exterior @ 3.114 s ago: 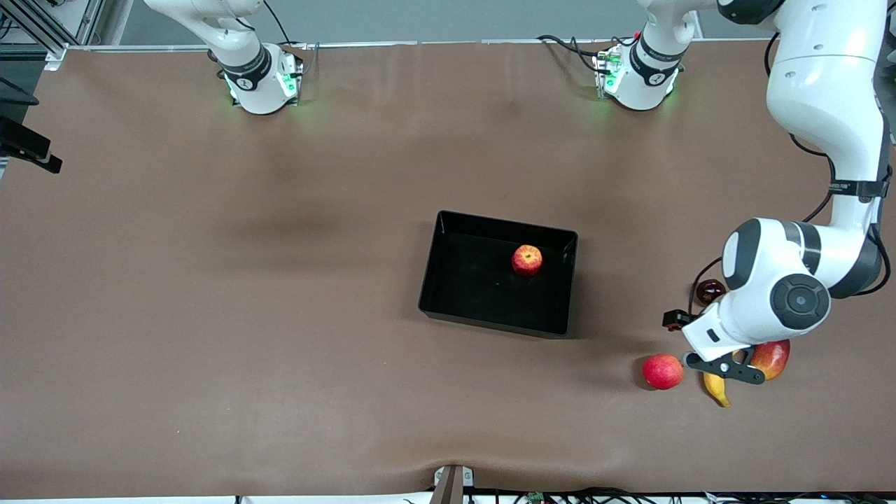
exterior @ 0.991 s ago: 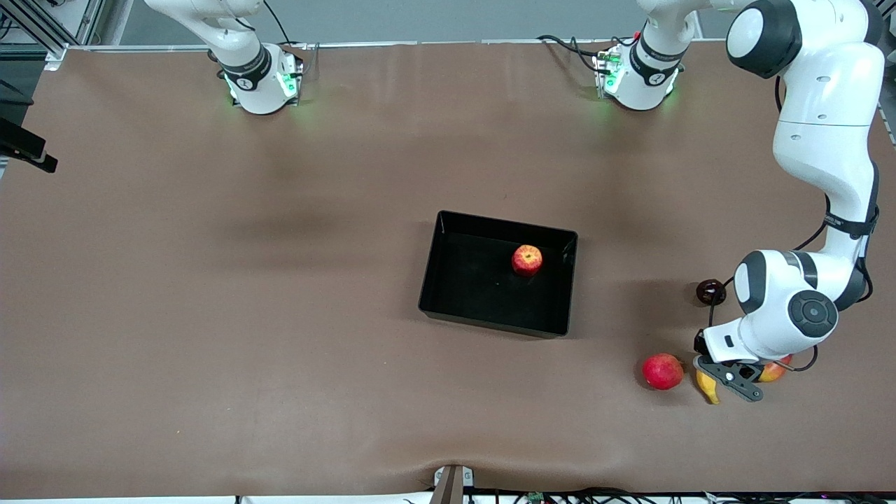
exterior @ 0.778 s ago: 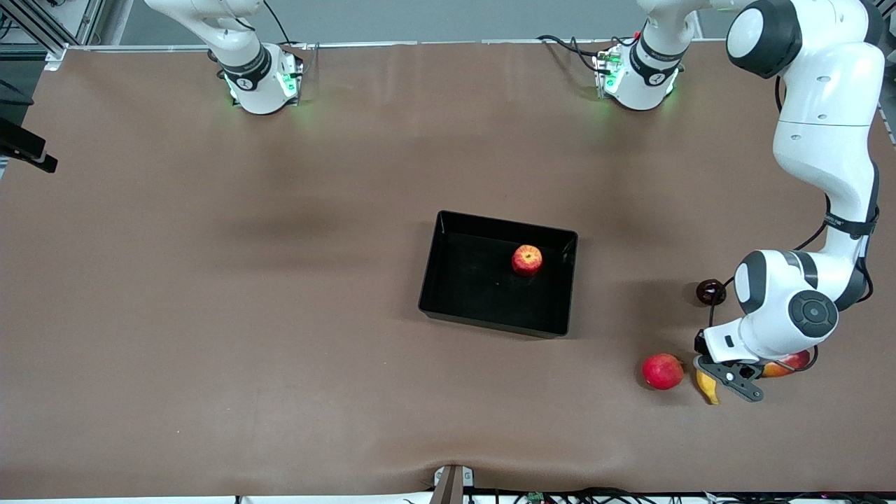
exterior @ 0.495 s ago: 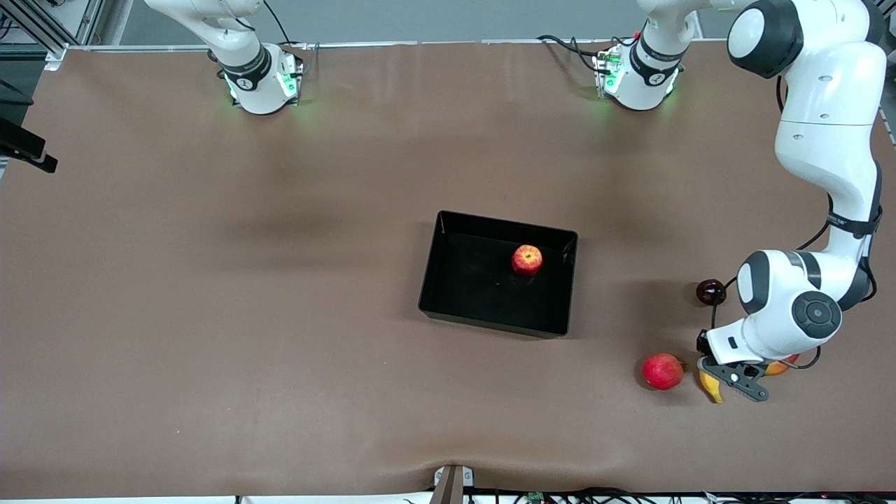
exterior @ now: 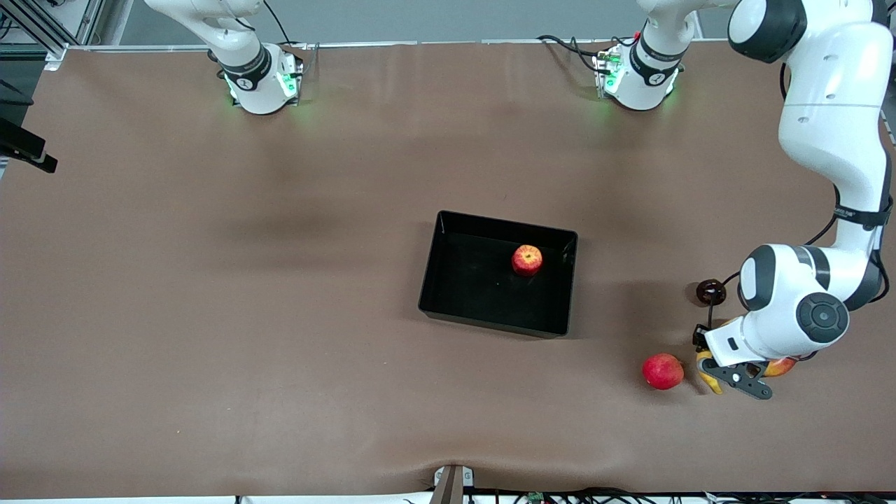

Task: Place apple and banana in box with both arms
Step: 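Lift the banana with the left gripper and carry it to the box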

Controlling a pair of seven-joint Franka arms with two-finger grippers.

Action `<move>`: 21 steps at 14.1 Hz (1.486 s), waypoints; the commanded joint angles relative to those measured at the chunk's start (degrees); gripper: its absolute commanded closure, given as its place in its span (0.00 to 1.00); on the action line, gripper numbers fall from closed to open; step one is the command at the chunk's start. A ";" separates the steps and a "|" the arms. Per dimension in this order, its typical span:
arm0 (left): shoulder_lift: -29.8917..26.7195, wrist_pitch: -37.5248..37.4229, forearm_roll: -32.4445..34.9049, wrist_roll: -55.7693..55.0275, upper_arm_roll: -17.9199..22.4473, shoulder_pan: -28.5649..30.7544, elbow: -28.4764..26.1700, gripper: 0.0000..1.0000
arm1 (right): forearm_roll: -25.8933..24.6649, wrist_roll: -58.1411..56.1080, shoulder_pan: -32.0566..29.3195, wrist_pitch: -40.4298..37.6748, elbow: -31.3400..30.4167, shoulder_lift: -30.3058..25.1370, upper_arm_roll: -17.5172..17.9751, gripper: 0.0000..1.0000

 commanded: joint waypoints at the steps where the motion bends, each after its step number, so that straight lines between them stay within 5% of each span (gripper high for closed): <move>1: -4.75 -4.73 -1.76 -4.82 -1.32 -0.57 -0.74 1.00 | -0.13 0.12 -1.11 0.01 0.05 -0.30 0.79 0.00; 5: -8.09 -9.57 -2.47 -13.26 -4.74 -1.80 -0.74 1.00 | -0.13 0.12 -1.11 0.01 0.05 -0.21 0.79 0.00; 11: -8.19 -10.72 -1.69 -33.91 -15.37 -3.02 -0.83 1.00 | -0.13 0.12 -1.11 0.10 0.14 -0.13 0.79 0.00; 21: -6.09 -6.51 -1.68 -51.95 -14.86 -20.34 -0.83 1.00 | -0.21 0.12 -1.20 0.01 0.05 -0.13 0.79 0.00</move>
